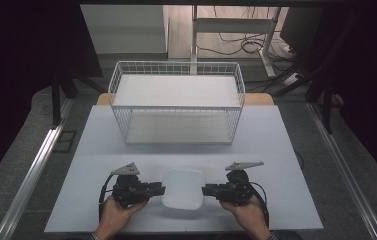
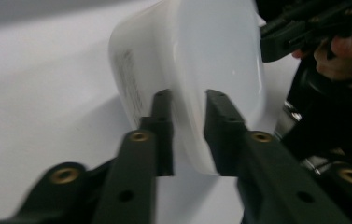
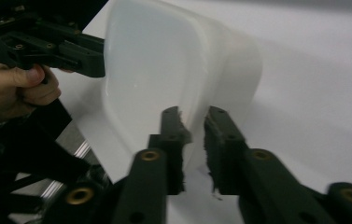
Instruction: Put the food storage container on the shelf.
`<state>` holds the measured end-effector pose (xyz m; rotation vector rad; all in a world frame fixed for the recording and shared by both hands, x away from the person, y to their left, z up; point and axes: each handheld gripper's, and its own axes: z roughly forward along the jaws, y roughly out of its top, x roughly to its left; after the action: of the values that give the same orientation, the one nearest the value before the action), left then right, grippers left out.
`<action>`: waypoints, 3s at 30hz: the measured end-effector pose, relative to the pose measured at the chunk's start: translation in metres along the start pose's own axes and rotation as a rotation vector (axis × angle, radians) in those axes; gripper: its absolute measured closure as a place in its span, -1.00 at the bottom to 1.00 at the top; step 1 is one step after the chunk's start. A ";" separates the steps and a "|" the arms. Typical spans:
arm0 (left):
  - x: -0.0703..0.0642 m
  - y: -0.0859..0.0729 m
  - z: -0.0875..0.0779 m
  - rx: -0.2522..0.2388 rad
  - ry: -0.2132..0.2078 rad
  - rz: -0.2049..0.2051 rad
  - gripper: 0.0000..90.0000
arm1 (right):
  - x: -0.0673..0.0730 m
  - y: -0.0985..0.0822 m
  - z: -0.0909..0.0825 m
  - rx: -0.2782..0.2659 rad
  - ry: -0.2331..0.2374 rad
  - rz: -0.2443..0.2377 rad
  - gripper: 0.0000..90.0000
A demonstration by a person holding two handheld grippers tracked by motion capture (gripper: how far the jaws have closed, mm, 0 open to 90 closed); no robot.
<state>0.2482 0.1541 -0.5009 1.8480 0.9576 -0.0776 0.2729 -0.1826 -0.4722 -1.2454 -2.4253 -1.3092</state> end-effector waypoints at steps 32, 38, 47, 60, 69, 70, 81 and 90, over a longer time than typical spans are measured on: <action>-0.005 0.041 -0.013 -0.090 0.137 0.062 0.79 | 0.015 0.040 -0.003 -0.193 -0.151 -0.175 0.75; -0.005 0.060 -0.021 -0.115 0.153 0.077 0.79 | 0.016 0.060 -0.007 -0.218 -0.151 -0.192 0.75; -0.006 0.091 -0.035 -0.160 0.170 0.105 0.80 | 0.022 0.097 -0.018 -0.259 -0.152 -0.229 0.75; -0.010 0.144 -0.058 -0.206 0.180 0.149 0.80 | 0.029 0.147 -0.037 -0.323 -0.143 -0.251 0.74; -0.009 0.173 -0.066 -0.242 0.195 0.174 0.80 | 0.036 0.177 -0.047 -0.362 -0.164 -0.280 0.73; -0.008 0.177 -0.067 -0.243 0.196 0.177 0.80 | 0.036 0.181 -0.047 -0.366 -0.169 -0.282 0.73; 0.009 0.206 -0.064 -0.251 0.192 0.160 0.79 | 0.028 0.213 -0.045 -0.383 -0.197 -0.265 0.72; 0.025 0.219 -0.061 -0.239 0.184 0.116 0.77 | 0.019 0.231 -0.036 -0.365 -0.200 -0.225 0.70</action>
<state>0.3843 0.1788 -0.3189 1.7049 0.9387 0.2712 0.4146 -0.1313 -0.2928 -1.2621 -2.6080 -1.8400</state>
